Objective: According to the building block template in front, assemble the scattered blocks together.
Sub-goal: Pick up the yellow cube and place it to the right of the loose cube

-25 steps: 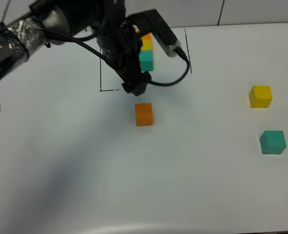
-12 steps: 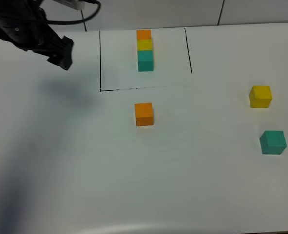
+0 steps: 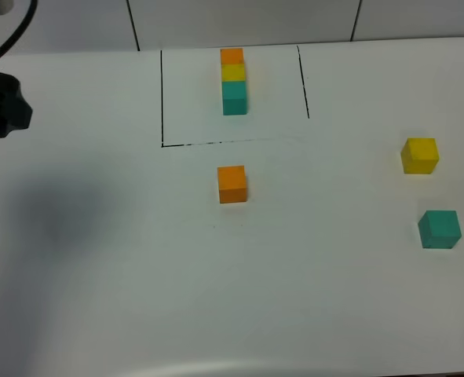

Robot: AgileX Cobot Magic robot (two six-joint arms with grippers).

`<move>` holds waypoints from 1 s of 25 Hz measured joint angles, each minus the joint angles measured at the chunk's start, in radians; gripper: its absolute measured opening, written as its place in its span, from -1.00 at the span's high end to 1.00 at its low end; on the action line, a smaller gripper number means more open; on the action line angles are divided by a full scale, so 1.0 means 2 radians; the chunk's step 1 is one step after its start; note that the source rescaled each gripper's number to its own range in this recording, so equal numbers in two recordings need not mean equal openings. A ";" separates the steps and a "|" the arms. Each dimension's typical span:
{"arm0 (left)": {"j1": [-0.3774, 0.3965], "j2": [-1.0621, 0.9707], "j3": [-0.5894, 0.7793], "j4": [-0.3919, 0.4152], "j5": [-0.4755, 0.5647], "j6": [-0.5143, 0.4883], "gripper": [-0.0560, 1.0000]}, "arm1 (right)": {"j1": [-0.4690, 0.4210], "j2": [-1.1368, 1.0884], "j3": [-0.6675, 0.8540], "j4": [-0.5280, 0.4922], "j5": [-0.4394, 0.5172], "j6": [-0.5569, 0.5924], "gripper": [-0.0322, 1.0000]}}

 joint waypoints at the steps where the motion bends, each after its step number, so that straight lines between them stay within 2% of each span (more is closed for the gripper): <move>1: 0.000 -0.021 0.017 0.000 0.000 -0.006 -1.00 | 0.000 0.000 0.000 0.000 0.000 0.000 -0.46; 10: -0.012 -0.238 0.155 -0.003 -0.019 -0.029 -1.00 | 0.000 0.000 0.000 0.000 0.000 0.000 -0.46; 25: -0.012 -0.503 0.298 -0.007 0.046 -0.068 -0.95 | 0.000 0.000 0.000 0.000 0.000 0.000 -0.46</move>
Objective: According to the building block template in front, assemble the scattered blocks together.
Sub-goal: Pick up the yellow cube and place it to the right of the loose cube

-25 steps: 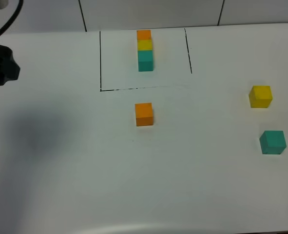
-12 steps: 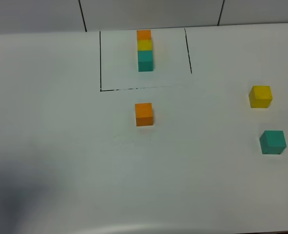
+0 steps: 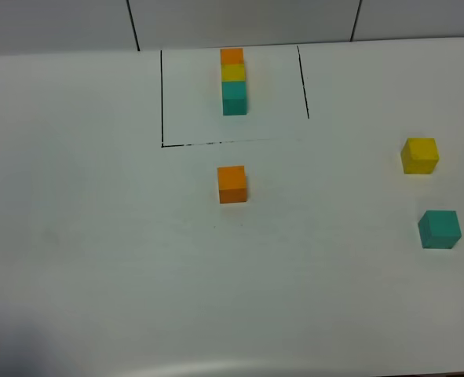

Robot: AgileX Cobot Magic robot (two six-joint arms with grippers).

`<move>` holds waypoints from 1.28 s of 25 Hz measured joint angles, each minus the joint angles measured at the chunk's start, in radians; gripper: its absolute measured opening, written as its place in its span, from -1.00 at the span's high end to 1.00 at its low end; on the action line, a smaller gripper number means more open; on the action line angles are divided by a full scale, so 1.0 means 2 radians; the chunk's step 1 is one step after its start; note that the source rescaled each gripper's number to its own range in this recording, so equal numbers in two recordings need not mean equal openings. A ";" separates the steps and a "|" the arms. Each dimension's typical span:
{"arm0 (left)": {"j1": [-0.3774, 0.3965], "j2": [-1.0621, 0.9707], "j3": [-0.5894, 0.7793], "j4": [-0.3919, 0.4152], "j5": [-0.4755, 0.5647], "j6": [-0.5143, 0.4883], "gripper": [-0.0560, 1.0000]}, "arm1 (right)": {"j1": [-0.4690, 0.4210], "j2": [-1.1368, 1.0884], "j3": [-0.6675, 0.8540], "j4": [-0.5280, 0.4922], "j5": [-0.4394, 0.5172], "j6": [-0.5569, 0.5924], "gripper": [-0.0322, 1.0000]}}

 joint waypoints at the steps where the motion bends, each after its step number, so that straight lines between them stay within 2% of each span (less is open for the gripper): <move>1: 0.000 -0.012 0.004 0.000 0.004 -0.001 -0.95 | 0.000 0.000 0.000 0.000 0.000 0.000 -0.46; 10: 0.000 -0.105 0.030 -0.022 0.050 -0.001 -0.92 | 0.000 0.000 0.000 0.000 0.000 0.000 -0.46; 19: 0.000 -0.134 0.031 -0.024 0.052 -0.001 -0.77 | 0.000 0.000 0.000 0.000 0.000 0.000 -0.46; 23: 0.000 -0.134 0.031 -0.025 0.052 -0.001 -0.59 | 0.000 0.000 0.000 0.000 0.000 0.000 -0.46; 27: 0.002 -0.134 0.031 -0.025 0.052 -0.001 -0.32 | 0.000 0.000 0.000 0.000 0.000 0.000 -0.46; 32: 0.027 -0.134 0.031 -0.025 0.052 -0.001 -0.02 | 0.000 0.000 0.000 0.001 0.000 0.000 -0.46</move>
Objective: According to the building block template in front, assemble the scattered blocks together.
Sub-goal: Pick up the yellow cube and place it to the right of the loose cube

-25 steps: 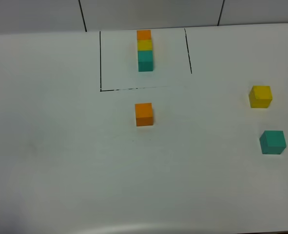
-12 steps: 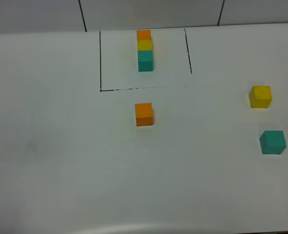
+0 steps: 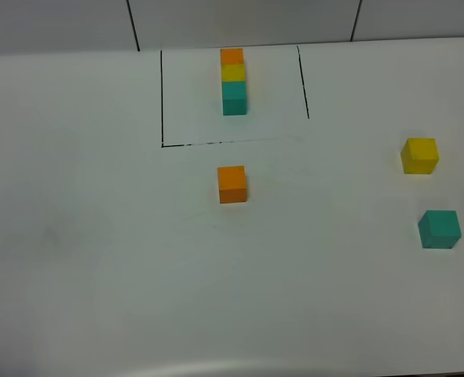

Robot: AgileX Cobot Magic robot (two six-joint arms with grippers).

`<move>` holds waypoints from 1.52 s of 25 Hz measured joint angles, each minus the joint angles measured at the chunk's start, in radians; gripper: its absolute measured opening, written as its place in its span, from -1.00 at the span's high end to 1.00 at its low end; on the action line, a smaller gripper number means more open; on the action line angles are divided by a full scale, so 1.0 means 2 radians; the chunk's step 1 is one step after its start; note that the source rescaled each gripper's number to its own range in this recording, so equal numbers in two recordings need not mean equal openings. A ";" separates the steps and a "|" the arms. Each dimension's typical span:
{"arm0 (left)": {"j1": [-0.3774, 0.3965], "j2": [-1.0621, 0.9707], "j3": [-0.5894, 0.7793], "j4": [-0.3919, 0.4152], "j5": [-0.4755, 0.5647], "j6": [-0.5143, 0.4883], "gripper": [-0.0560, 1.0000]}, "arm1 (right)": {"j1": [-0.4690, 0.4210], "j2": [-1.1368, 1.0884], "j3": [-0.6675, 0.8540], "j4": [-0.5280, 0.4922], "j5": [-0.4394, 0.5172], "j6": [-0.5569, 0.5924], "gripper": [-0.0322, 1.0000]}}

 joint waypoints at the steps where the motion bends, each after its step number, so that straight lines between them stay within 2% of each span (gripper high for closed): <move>1: 0.005 0.000 0.000 0.000 0.000 0.000 0.03 | 0.000 0.000 0.000 0.000 0.000 0.000 -0.46; 6: 0.009 0.000 0.000 0.000 0.000 0.000 0.24 | 0.000 0.000 0.000 0.000 0.000 0.000 -0.46; 11: 0.009 0.000 0.000 0.000 0.000 0.000 0.36 | 0.000 0.000 0.000 0.000 0.000 0.000 -0.46; 22: 0.009 0.000 0.000 0.000 0.000 0.000 0.40 | 0.000 0.000 0.000 0.001 0.000 0.000 -0.46; 25: 0.009 0.000 0.000 0.000 0.000 0.000 0.40 | 0.000 0.019 -0.004 0.000 -0.001 0.000 -0.54; 29: 0.009 0.000 0.000 0.000 0.000 0.000 0.40 | 0.000 0.131 -0.034 -0.004 -0.017 0.000 -0.79; 32: 0.009 0.000 0.000 0.000 0.000 0.000 0.41 | 0.000 0.252 -0.066 -0.011 -0.050 0.000 -0.97; 38: 0.009 0.000 0.000 0.000 0.000 0.000 0.41 | 0.000 0.541 -0.158 0.007 -0.111 -0.001 -1.00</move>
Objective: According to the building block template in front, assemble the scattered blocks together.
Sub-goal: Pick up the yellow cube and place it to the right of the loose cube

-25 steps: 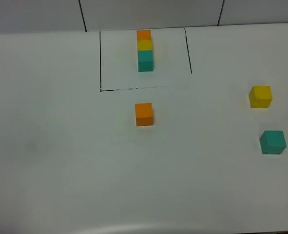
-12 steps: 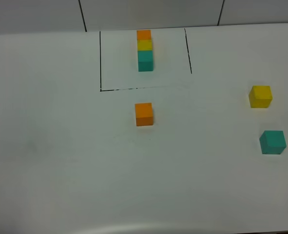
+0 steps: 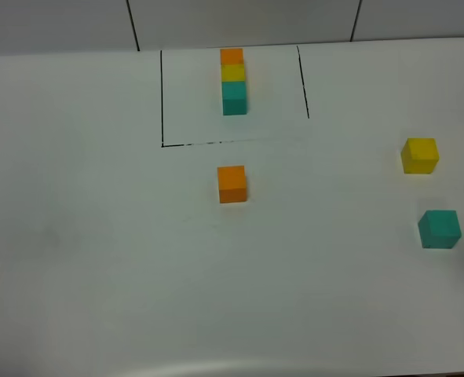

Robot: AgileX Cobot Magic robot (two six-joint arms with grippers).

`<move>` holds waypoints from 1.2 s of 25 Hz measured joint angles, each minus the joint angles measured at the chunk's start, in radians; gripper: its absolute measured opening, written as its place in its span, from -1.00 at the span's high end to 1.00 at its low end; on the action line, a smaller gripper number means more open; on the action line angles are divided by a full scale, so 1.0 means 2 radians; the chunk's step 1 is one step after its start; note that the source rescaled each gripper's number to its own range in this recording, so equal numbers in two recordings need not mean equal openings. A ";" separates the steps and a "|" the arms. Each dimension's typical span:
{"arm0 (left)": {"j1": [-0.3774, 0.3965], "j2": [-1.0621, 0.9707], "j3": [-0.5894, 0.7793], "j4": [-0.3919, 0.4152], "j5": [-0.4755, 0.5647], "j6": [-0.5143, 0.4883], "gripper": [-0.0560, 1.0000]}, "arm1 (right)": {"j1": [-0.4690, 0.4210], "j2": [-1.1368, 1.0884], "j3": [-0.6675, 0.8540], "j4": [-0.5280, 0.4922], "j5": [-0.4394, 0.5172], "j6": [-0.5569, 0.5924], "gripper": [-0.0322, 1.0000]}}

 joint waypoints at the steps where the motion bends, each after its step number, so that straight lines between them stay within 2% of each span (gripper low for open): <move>1: 0.000 0.000 0.000 0.000 0.000 0.000 0.41 | 0.000 0.048 -0.020 0.006 -0.006 -0.001 -1.00; 7: 0.000 0.000 0.000 0.000 0.000 0.000 0.41 | 0.030 0.257 -0.150 0.013 -0.014 -0.025 -1.00; 13: 0.000 0.000 0.000 0.000 0.000 0.000 0.41 | 0.050 0.371 -0.246 0.020 -0.016 -0.046 -1.00; 19: 0.000 0.000 0.000 0.000 0.000 0.000 0.41 | 0.050 0.437 -0.296 0.062 -0.015 -0.086 -1.00; 27: 0.000 0.000 0.000 0.000 0.000 0.000 0.41 | 0.050 0.491 -0.323 0.065 -0.009 -0.089 -0.98; 30: 0.000 0.000 0.000 0.000 0.000 0.000 0.41 | 0.049 0.507 -0.324 0.066 -0.015 -0.090 -0.91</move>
